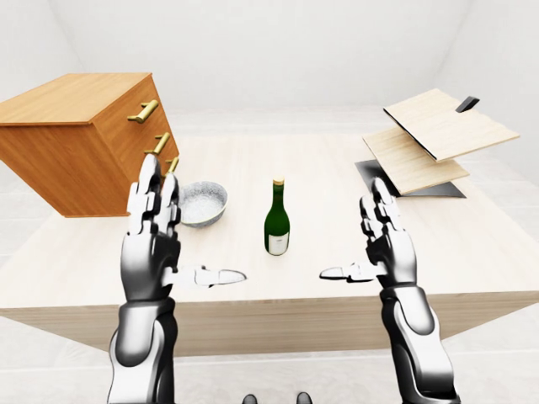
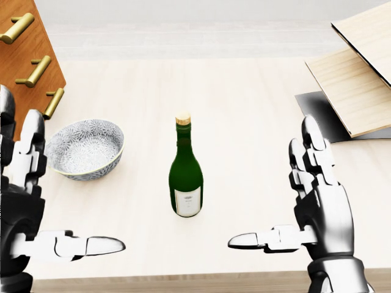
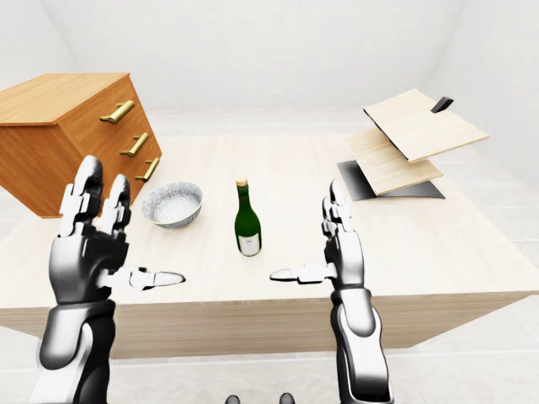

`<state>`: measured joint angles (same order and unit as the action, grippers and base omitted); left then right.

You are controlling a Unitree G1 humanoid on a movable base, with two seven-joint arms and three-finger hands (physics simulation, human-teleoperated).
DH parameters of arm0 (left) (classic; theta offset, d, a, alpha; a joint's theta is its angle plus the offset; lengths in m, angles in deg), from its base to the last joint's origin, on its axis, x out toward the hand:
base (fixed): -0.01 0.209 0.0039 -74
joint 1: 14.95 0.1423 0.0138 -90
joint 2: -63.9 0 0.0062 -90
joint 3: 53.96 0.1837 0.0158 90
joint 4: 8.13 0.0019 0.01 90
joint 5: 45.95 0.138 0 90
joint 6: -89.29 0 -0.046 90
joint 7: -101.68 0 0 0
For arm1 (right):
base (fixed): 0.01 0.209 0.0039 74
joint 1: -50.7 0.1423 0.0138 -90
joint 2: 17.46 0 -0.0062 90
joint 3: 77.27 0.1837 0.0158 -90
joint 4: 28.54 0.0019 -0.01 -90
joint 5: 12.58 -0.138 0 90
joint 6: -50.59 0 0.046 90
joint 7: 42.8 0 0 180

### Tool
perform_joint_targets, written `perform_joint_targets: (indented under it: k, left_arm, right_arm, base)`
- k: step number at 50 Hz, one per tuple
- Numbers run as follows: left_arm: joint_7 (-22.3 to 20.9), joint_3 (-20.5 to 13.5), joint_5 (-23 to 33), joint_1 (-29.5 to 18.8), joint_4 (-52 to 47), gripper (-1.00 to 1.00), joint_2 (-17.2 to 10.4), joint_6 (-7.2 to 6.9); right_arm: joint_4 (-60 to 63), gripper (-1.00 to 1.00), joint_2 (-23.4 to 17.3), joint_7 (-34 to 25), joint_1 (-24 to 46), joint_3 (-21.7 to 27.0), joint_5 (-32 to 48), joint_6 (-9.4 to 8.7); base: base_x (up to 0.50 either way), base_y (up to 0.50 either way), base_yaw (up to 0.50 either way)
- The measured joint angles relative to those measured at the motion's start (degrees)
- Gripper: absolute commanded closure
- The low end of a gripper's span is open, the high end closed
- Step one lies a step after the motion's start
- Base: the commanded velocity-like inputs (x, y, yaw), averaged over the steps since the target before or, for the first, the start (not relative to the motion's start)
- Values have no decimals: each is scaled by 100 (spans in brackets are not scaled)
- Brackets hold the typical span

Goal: Put the wine bottle on the wine rack.

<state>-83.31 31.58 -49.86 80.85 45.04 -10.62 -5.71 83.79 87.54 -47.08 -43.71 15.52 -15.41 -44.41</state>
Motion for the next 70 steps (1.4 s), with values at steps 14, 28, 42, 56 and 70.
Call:
perform_joint_targets:
  k: [14,28,42,56,70]
  left_arm:
    - [-104,-393,-315,-1,-1149,-100,-67,0]
    - [-172,-437,-342,66,-1521,-100,-37,0]
    - [-242,-434,-342,156,-1732,-100,-5,0]
    - [-291,-445,-328,225,-1629,-100,39,0]
    - [-302,-498,-386,254,-1512,-100,60,0]
  right_arm:
    - [994,-100,37,17,-102,37,-128,0]
    - [1007,-100,64,6,-168,-80,-128,0]
    - [935,-100,70,-31,-195,-140,-155,0]
    - [801,-100,92,-41,-239,-160,-324,0]
    - [739,-100,108,-40,-245,-237,-480,0]
  base:
    - [0,0,0]
    - [-17,-46,0]
    - [-17,-46,0]
    - [0,0,44]
    - [0,0,50]
